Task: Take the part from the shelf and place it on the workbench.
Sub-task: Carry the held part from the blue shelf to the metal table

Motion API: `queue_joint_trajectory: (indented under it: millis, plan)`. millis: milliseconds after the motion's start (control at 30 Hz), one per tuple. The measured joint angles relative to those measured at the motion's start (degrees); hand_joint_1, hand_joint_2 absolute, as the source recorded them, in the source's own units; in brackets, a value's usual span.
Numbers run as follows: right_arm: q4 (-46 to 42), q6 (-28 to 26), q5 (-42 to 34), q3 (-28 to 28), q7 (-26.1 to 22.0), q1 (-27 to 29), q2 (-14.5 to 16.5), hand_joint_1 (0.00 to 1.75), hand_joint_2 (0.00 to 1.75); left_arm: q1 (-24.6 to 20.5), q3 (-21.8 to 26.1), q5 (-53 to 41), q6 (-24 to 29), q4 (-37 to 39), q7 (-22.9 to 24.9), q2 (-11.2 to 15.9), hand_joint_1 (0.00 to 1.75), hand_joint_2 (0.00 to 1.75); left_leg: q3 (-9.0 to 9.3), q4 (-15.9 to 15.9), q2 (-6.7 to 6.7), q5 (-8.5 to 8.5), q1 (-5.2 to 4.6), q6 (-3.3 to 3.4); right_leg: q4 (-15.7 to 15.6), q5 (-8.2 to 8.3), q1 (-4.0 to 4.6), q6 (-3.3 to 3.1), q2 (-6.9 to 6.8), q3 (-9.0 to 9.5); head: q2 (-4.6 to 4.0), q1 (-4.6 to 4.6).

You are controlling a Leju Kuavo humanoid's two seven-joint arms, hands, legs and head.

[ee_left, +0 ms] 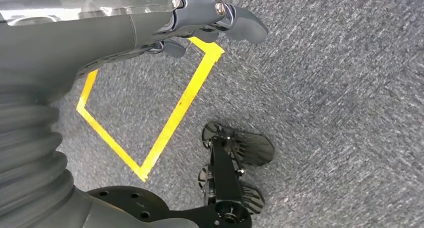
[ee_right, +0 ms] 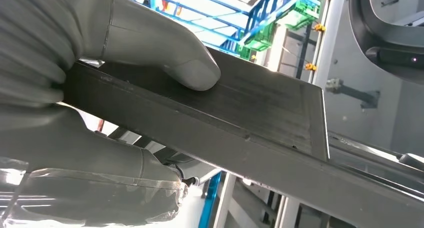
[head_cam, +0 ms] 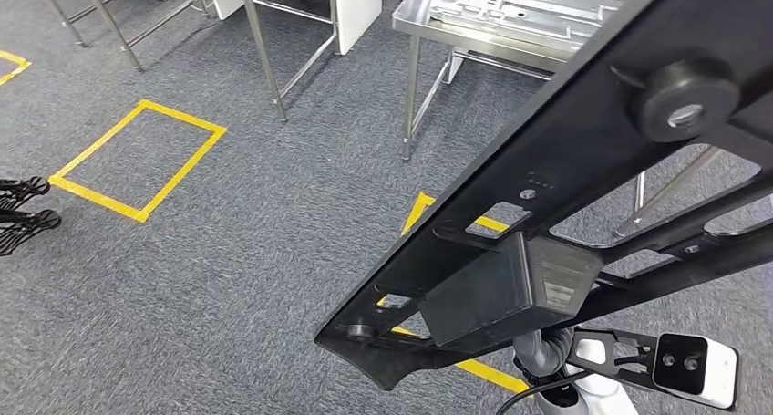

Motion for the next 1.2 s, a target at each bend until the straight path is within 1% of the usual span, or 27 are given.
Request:
queue_joint_trajectory:
  millis: [33, 67, 133, 200, 233, 267, 300, 333, 367, 433, 467, 500, 567, 600, 633, 700, 733, 767, 800, 833, 900, 967, 1000, 1067, 1100, 1133, 1200]
  plan:
    - [0.2, 0.0, -0.2, 0.2, 0.0, -0.3, 0.0, 1.75, 1.75, -0.1, 0.0, 0.1, 0.0, 0.0, 0.0, 0.0, 0.0, 1.75, 0.18, -0.1, 0.47, -0.06, -0.03, -0.34, -0.2, 0.12, -0.05, -0.25, 0.64, -0.05, 0.0, 0.01]
    - [0.4, 0.0, -0.3, 0.4, 0.1, -0.6, -0.1, 1.75, 1.75, -0.2, 0.0, 0.1, 0.0, 0.0, 0.0, 0.0, 0.0, 1.75, 0.31, 0.0, 0.28, -0.28, 0.03, -0.69, -0.4, 0.24, -0.19, -0.5, 1.21, 0.06, 0.0, -0.02]
    - [0.8, 0.0, -0.6, 0.6, 0.1, -1.2, -0.2, 1.75, 1.75, -0.3, 0.0, 0.2, 0.0, 0.0, 0.0, 0.0, 0.0, 1.75, -0.66, 2.7, -1.88, -2.18, 0.17, -1.21, -1.0, 0.56, -0.57, -1.13, 2.21, 0.38, 0.0, -0.1]
    - [1.2, 0.0, -0.8, 0.9, 0.1, -1.7, -0.2, 1.75, 1.75, 0.0, 0.1, 0.2, 0.0, 0.0, 0.0, 0.0, 0.0, 1.75, -4.13, 10.0, -4.37, -5.84, 0.36, -1.47, -1.1, 0.64, -0.66, -1.54, 3.27, 0.51, 0.0, -0.34]
    - [1.4, 0.0, -1.0, 1.0, 0.2, -1.8, -0.2, 1.75, 1.75, 0.1, 0.1, 0.2, 0.0, 0.0, 0.0, 0.0, 0.0, 1.75, -6.16, 13.9, -4.78, -7.29, 0.39, -1.56, -1.0, 0.61, -0.61, -1.63, 3.92, 0.5, 0.0, -0.47]
    - [1.6, 0.0, -1.1, 1.1, 0.2, -1.8, -0.2, 1.75, 1.75, 0.3, 0.1, 0.3, 0.0, 0.0, 0.0, 0.1, 0.0, 1.75, -7.69, 16.6, -4.92, -7.83, 0.39, -1.62, -1.0, 0.57, -0.55, -1.67, 4.61, 0.51, 0.0, -0.51]
    - [1.8, 0.0, -1.2, 1.2, 0.2, -1.8, -0.3, 1.75, 1.75, 0.4, 0.1, 0.4, 0.0, 0.0, 0.0, 0.1, 0.0, 1.75, -8.23, 17.1, -4.97, -7.12, 0.39, -1.6, -0.8, 0.51, -0.51, -1.67, 5.35, 0.53, -0.01, -0.52]
    - [1.9, 0.0, -1.4, 1.3, 0.2, -1.8, -0.3, 1.75, 1.75, 0.5, 0.1, 0.4, 0.0, 0.0, 0.0, 0.1, 0.0, 1.75, -7.68, 15.2, -5.09, -5.33, 0.39, -1.51, -0.7, 0.42, -0.5, -1.63, 6.11, 0.58, -0.01, -0.54]
    - [2.0, 0.0, -1.5, 1.5, 0.2, -1.9, -0.3, 1.75, 1.75, 0.5, 0.1, 0.5, 0.0, 0.0, 0.0, 0.1, 0.0, 1.75, -6.19, 11.4, -5.63, -2.81, 0.4, -1.34, -0.5, 0.28, -0.51, -1.55, 6.86, 0.65, -0.01, -0.55]
    - [2.1, 0.0, -1.8, 1.8, 0.3, -2.0, -0.3, 1.75, 1.75, 0.5, 0.2, 0.5, 0.0, 0.0, 0.0, 0.2, 0.0, 1.75, -2.93, 3.8, -7.95, 0.5, 0.56, -0.86, -0.1, 0.0, -0.54, -1.22, 8.22, 0.57, 0.0, -0.53]
    - [2.1, 0.0, -2.0, 1.9, 0.3, -2.2, -0.3, 1.75, 1.75, 0.5, 0.2, 0.5, 0.0, 0.0, 0.0, 0.2, 0.0, 1.75, -2.01, 1.6, -8.92, 1.06, 0.55, -0.65, 0.1, -0.04, -0.61, -0.93, 8.8, 0.37, 0.0, -0.52]
    - [2.2, 0.0, -2.1, 2.0, 0.4, -2.3, -0.3, 1.75, 1.75, 0.5, 0.3, 0.6, 0.0, 0.0, 0.0, 0.2, 0.0, 1.75, -1.68, 0.9, -9.32, 0.89, 0.51, -0.42, 0.2, -0.01, -0.75, -0.58, 9.39, 0.14, 0.0, -0.51]
    - [2.3, -0.1, -2.4, 2.1, 0.4, -2.3, -0.5, 1.75, 1.75, 0.5, 0.3, 0.6, 0.1, 0.0, 0.1, 0.1, 0.0, 1.75, -1.47, 0.4, -8.37, 1.07, 0.51, 0.12, 0.1, 0.11, -0.92, 0.18, 10.3, -0.12, 0.0, -0.53]
    - [2.3, -0.1, -2.6, 2.2, 0.4, -2.4, -0.7, 1.75, 1.75, 0.4, 0.4, 0.6, 0.1, 0.0, 0.1, 0.1, 0.0, 1.75, -1.27, 0.0, -7.71, 1.22, 0.64, 0.51, 0.5, -0.2, -0.83, 0.45, 9.72, -0.31, 0.0, -0.4]
    - [2.3, -0.1, -2.7, 2.2, 0.3, -2.6, -0.9, 1.75, 1.75, 0.4, 0.4, 0.6, 0.2, 0.0, 0.0, 0.0, 0.0, 1.75, -1.07, -0.4, -7.03, 1.38, 0.8, 0.87, 1.8, -1.06, -0.72, 0.7, 8.43, -0.97, 0.0, -0.17]
    - [2.4, -0.1, -2.9, 2.3, 0.2, -2.8, -1.1, 1.75, 1.75, 0.5, 0.4, 0.5, 0.2, 0.0, 0.0, 0.1, 0.0, 1.75, -0.83, -0.8, -5.62, 1.47, 0.84, 1.33, 8.1, -4.28, -0.71, 1.15, 5.07, -4.13, 0.0, 0.26]
    - [2.5, -0.2, -2.9, 2.4, 0.2, -2.8, -1.1, 1.75, 1.75, 0.6, 0.4, 0.5, 0.2, 0.0, 0.0, 0.1, 0.0, 1.75, -0.82, -0.8, -4.9, 1.42, 0.79, 1.39, 12.2, -5.92, -0.9, 1.4, 4.12, -6.3, 0.0, 0.34]
    - [2.6, -0.2, -3.0, 2.5, 0.2, -2.7, -1.1, 1.75, 1.75, 0.7, 0.4, 0.5, 0.2, 0.0, 0.0, 0.1, 0.0, 1.75, -0.8, -0.8, -4.17, 1.34, 0.76, 1.37, 15.4, -6.78, -1.09, 1.62, 3.66, -8.01, 0.0, 0.35]
    - [2.7, -0.3, -3.0, 2.6, 0.2, -2.7, -1.2, 1.75, 1.75, 0.7, 0.4, 0.5, 0.2, 0.0, 0.0, 0.1, 0.0, 1.75, -0.73, -0.8, -3.47, 1.23, 0.76, 1.31, 16.6, -6.59, -1.27, 1.8, 3.4, -8.8, 0.0, 0.37]
    - [2.7, -0.5, -2.9, 2.7, 0.3, -2.6, -1.2, 1.75, 1.75, 0.7, 0.4, 0.5, 0.1, 0.0, 0.0, 0.1, 0.0, 1.75, -0.63, -0.7, -2.85, 1.09, 0.76, 1.19, 15.4, -5.29, -1.43, 1.92, 3.14, -8.33, 0.0, 0.37]
    - [2.8, -0.9, -2.9, 2.9, 0.5, -2.8, -1.3, 1.75, 1.75, 0.6, 0.4, 0.3, 0.0, 0.0, 0.0, 0.0, 0.0, 1.75, -0.25, -0.6, -1.81, 0.68, 0.75, 0.78, 7.3, -1.34, -1.54, 1.84, 1.67, -4.39, 0.0, 0.38]
    - [2.8, -1.3, -2.7, 3.1, 0.8, -3.0, -1.3, 1.75, 1.75, 0.6, 0.4, 0.2, -0.3, 0.0, 0.0, 0.0, 0.0, 1.75, 0.04, -0.4, -1.11, 0.21, 0.52, 0.1, 0.9, 0.81, -1.23, 1.35, 0.41, -1.2, 0.0, 0.32]
    - [2.7, -1.6, -2.4, 3.2, 0.9, -3.0, -1.3, 1.75, 1.75, 0.5, 0.4, 0.2, -0.4, 0.0, 0.0, 0.0, 0.0, 1.75, 0.16, -0.4, -0.85, 0.08, 0.39, -0.28, -0.2, 0.87, -1.03, 1.06, 0.22, -0.73, 0.0, 0.28]
    - [2.7, -2.3, -1.8, 3.3, 0.9, -3.1, -1.3, 1.75, 1.75, 0.4, 0.4, 0.1, -0.6, 0.0, 0.0, 0.0, 0.0, 1.75, 0.5, -0.6, -0.35, -0.03, 0.3, -0.95, -0.2, 0.88, -0.93, 0.48, 1.01, -0.74, 0.0, 0.26]
    - [2.6, -2.6, -1.4, 3.3, 0.8, -3.1, -1.3, 1.75, 1.75, 0.3, 0.4, 0.1, -0.8, 0.0, -0.1, 0.0, 0.0, 1.75, 0.57, -0.3, -0.7, -0.38, 0.38, -1.26, -0.4, 0.93, -1.03, 0.15, 1.31, -0.59, 0.0, 0.18]
    - [2.6, -2.9, -1.2, 3.4, 0.7, -3.2, -1.3, 1.75, 1.75, 0.3, 0.4, 0.1, -0.9, 0.0, -0.2, 0.0, 0.0, 1.75, 0.19, 0.9, -1.46, -1.29, 0.48, -1.5, -0.6, 1.0, -1.16, -0.23, 1.54, -0.41, 0.0, 0.07]
    - [2.5, -3.2, -0.8, 3.5, 0.5, -3.2, -1.3, 1.75, 1.75, 0.4, 0.3, 0.1, -1.1, 0.0, -0.3, 0.0, 0.0, 1.75, -2.53, 7.1, -3.68, -4.73, 0.66, -1.78, -0.9, 1.05, -1.25, -0.83, 1.93, -0.13, 0.0, -0.31]
